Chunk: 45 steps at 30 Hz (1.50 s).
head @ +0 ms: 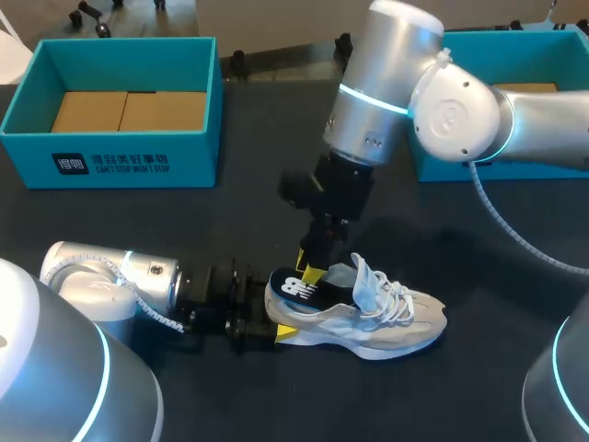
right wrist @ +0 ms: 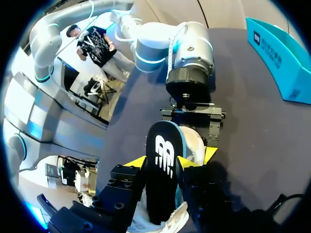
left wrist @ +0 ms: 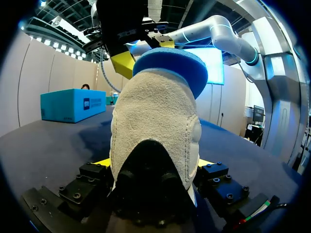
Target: Take the shoe out of the shoebox, open the shoe tongue, remove and reinsert the insole, then place the shoe into the shoebox
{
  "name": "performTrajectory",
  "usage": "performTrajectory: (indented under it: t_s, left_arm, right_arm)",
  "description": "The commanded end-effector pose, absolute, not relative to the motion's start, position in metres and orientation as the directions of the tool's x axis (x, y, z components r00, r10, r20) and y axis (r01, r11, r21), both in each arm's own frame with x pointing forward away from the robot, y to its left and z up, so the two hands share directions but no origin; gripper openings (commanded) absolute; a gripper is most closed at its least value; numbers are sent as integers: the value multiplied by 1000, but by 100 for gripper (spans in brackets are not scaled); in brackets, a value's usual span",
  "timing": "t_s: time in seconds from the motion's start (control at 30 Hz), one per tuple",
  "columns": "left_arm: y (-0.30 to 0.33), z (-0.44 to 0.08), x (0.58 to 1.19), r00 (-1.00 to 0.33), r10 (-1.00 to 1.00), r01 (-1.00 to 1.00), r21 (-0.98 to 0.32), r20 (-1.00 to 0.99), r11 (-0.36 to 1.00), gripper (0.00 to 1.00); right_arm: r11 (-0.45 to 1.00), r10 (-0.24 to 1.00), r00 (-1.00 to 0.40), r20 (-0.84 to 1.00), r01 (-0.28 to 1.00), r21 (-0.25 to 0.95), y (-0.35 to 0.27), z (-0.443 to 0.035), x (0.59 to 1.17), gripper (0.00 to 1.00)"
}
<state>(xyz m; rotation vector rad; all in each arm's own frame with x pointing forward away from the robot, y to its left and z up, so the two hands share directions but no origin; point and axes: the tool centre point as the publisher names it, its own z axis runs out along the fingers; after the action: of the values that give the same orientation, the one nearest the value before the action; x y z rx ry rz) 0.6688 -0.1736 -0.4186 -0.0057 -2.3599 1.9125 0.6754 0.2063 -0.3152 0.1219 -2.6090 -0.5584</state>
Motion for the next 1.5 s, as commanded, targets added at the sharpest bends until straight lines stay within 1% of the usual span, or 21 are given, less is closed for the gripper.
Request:
performTrajectory:
  t_s: [0.03,0.23,0.4,0.53,0.57,0.6,0.63,1.03,1.5]
  left_arm:
    - [-174,-421,671,-995,69,-63,-975,79,212,0]
    - [-174,-421,671,-995,69,-63,-975,79,212,0]
    - [-174,-421,671,-995,69,-63,-975,79,212,0]
    - [-174,-421,671,-995,69,-63,-975,79,212,0]
    - [-174,-421,671,-995,69,-63,-975,79,212,0]
    - [-174,-421,671,-995,69,-63,-975,79,212,0]
    - [-174,-421,671,-995,69,-63,-975,79,212,0]
    - [-174,-421,671,-995,69,-63,-975,79,212,0]
    - [-174,-421,671,-995,69,-63,-975,79,212,0]
  right_arm:
    - [910,-177,-890,421,15,415,207,-321,672,36]
    - [904,-176,-893,415,20,427,209,-325,669,33]
    - [902,-175,-894,413,22,431,209,-328,668,33]
    - [895,-187,-885,427,26,446,213,-338,667,31]
    - [893,-189,-883,430,28,449,213,-339,667,26]
    - [891,-191,-882,430,28,453,214,-340,666,16]
    - [890,-192,-880,434,30,455,214,-340,666,0]
    - [892,-187,-863,469,51,449,202,-317,659,0]
    - [906,-193,-858,475,29,422,183,-288,677,0]
